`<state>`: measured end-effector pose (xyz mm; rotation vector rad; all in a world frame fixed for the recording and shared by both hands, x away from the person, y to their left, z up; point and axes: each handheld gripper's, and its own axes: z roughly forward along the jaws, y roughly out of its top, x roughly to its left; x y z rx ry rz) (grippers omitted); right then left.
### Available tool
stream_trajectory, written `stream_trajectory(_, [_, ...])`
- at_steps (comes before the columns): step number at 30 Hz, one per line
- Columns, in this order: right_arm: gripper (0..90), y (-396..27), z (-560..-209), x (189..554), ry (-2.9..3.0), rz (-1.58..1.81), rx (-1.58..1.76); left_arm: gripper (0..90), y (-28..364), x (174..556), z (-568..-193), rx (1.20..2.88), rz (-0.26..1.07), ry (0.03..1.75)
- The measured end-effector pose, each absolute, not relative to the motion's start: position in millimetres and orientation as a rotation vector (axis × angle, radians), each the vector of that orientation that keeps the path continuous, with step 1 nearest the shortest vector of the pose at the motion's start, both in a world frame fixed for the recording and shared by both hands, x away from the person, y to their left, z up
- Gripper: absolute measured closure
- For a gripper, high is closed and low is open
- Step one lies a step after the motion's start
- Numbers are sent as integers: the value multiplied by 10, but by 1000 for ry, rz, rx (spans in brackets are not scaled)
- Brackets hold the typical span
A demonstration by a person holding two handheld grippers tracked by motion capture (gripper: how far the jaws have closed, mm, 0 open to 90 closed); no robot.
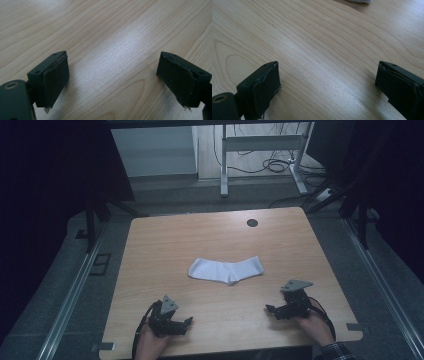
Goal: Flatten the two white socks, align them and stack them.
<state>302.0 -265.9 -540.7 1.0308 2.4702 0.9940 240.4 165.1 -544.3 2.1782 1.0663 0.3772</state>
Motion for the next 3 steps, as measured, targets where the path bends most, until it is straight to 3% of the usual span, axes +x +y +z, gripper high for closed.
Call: stream_trajectory(3, [46,-2648,-5421,3002,2444,1005,1051,108,1651,2404,-5443,2178,378,1067])
